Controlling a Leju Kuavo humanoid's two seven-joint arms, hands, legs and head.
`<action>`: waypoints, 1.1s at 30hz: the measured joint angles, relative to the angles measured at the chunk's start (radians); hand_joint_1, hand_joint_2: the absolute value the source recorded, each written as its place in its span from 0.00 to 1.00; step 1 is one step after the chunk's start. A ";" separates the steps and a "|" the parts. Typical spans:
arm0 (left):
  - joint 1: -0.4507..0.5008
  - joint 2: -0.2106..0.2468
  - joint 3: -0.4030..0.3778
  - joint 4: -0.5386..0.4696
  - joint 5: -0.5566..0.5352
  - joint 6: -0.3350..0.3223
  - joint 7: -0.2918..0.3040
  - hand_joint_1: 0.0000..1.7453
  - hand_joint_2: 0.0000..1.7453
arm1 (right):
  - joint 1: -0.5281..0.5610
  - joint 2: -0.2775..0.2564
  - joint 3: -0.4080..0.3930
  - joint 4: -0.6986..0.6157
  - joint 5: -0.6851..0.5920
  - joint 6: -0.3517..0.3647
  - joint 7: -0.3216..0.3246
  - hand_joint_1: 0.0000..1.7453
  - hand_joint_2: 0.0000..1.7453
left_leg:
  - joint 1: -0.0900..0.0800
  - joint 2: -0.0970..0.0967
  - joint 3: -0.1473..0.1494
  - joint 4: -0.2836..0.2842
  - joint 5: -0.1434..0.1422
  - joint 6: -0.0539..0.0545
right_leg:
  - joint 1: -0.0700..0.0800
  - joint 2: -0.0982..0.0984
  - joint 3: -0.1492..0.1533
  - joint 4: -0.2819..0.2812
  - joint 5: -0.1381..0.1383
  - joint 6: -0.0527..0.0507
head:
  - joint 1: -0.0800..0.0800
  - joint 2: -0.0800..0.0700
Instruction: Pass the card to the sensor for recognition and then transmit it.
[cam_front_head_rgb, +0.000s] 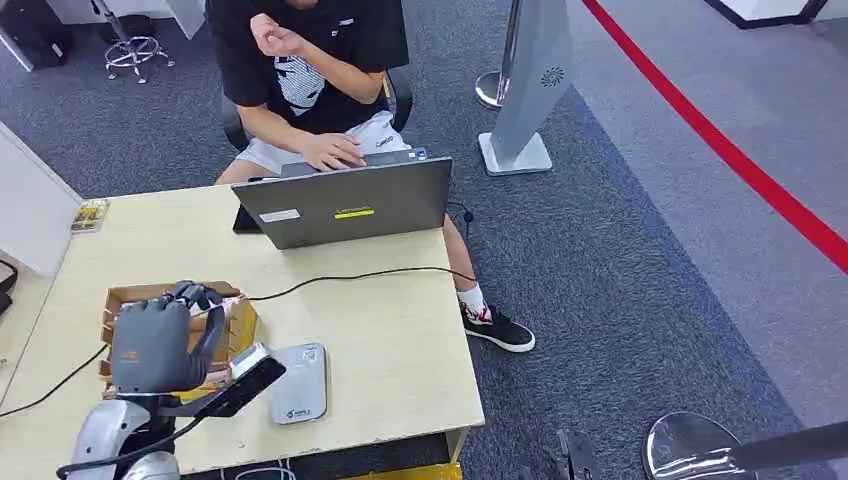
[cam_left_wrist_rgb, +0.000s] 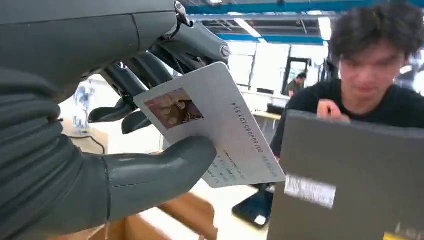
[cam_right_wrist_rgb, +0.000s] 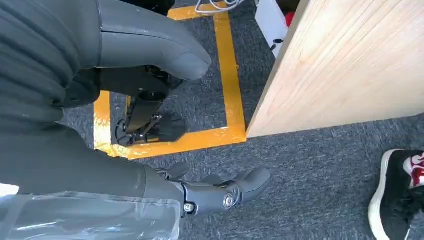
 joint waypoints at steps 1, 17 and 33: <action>-0.004 0.000 0.006 -0.011 0.004 -0.003 -0.001 1.00 1.00 | 0.000 0.000 0.000 0.000 0.000 -0.001 0.000 0.00 1.00 | 0.000 0.000 0.000 0.000 0.000 0.000 | 0.000 0.000 0.000 0.000 0.000 0.000 | 0.000 0.000; -0.129 0.054 0.278 0.176 0.079 -0.105 0.067 1.00 1.00 | 0.002 -0.001 -0.035 0.001 0.092 0.029 0.010 0.00 1.00 | 0.001 0.003 0.001 0.000 0.001 -0.002 | 0.001 0.002 -0.001 0.002 0.001 -0.002 | -0.002 0.000; -0.160 0.053 0.332 0.221 0.052 -0.103 0.063 1.00 1.00 | 0.004 0.003 -0.074 0.010 0.130 0.023 -0.013 0.00 1.00 | 0.001 0.002 0.000 0.000 0.001 -0.002 | 0.000 0.001 -0.001 0.002 0.001 -0.002 | -0.002 0.000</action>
